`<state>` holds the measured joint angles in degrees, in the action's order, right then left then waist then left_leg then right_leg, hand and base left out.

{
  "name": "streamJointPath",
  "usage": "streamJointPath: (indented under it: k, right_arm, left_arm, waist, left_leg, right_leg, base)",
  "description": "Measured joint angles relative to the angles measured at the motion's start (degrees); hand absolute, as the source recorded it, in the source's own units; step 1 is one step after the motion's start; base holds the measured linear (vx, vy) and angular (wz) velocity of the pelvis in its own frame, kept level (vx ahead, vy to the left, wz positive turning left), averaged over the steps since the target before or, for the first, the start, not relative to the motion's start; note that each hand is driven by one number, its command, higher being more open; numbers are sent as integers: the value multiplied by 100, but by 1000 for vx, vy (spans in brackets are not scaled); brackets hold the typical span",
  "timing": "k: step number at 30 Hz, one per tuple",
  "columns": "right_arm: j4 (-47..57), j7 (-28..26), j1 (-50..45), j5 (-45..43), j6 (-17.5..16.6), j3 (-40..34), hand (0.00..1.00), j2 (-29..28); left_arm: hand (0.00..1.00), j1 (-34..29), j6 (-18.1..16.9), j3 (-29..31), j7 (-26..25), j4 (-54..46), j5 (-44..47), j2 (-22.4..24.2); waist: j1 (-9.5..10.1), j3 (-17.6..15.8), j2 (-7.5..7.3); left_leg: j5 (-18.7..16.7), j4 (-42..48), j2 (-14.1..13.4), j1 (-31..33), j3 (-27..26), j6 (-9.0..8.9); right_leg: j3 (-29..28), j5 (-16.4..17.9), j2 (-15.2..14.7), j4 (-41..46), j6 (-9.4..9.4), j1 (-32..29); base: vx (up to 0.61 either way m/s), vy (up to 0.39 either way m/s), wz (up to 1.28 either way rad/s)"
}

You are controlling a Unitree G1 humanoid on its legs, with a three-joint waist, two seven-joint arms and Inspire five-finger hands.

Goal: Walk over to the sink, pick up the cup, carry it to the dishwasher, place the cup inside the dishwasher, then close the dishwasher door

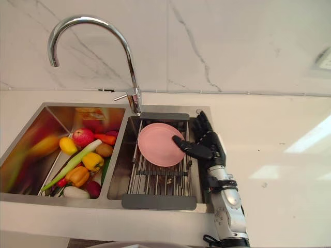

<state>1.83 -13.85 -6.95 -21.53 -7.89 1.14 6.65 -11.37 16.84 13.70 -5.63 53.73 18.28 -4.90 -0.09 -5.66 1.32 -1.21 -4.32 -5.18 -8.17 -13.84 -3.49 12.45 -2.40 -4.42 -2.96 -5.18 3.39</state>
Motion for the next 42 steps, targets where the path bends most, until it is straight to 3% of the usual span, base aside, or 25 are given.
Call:
streamJointPath:
  k: [2, 9, 13, 22, 30, 37, 42]
  right_arm:
    - [13, -147, -41, 293, 10, 114, 100, 4]
    - [447, -313, -53, 979, 10, 234, 100, 347]
    - [559, -609, -58, 1216, 25, 313, 100, 531]
    - [908, -1081, -59, 1343, 405, 497, 100, 875]
    - [1253, -1012, -84, 2451, 413, 729, 100, 1043]
    - [1306, -368, -139, 3511, 511, 1226, 100, 1023]
    - [1177, 43, -147, 3783, 596, 1605, 100, 909]
  left_arm:
    - [100, -1, -19, 5, -122, -20, -7, 24]
    - [100, -3, -60, 5, -152, 15, -40, 24]
    - [100, -14, -48, -16, -153, 23, -216, 19]
    - [100, -13, 32, -189, -166, 19, -378, -87]
    - [100, -11, 55, -285, -172, 23, -484, -118]
    - [100, 3, 103, -453, -222, 18, -466, -136]
    - [100, 24, 111, -522, -285, 11, -468, -146]
  waist:
    - [62, 0, 3]
    - [-89, 10, 13]
    - [-89, 103, 12]
    - [-109, 193, -3]
    - [-191, 185, -17]
    - [-203, 173, -5]
    - [-197, 165, 8]
  left_leg:
    - [-7, 25, -72, 15, -107, -53]
    - [-61, 225, -148, 86, -418, -184]
    - [-63, 245, -188, 68, -460, -188]
    - [-59, 186, -196, 6, -546, -223]
    - [-59, 163, -175, -71, -613, -222]
    - [-56, 141, -175, -83, -651, -216]
    - [-53, 106, -173, -85, -621, -214]
  right_leg:
    - [85, 4, 57, 0, -4, -15]
    - [164, 52, 76, 26, 4, -4]
    - [708, 108, -24, 111, 113, -25]
    - [648, -12, 22, 60, 137, 26]
    - [569, -69, 27, -8, 142, 81]
    - [531, -123, 56, -107, 165, 103]
    - [570, -128, 73, -172, 163, 138]
  base:
    - [12, -65, -4]
    - [-46, -28, -1]
    - [-59, -16, -4]
    - [-3, -3, -5]
    - [-33, -2, -5]
    - [-21, -7, -3]
    - [4, -3, 3]
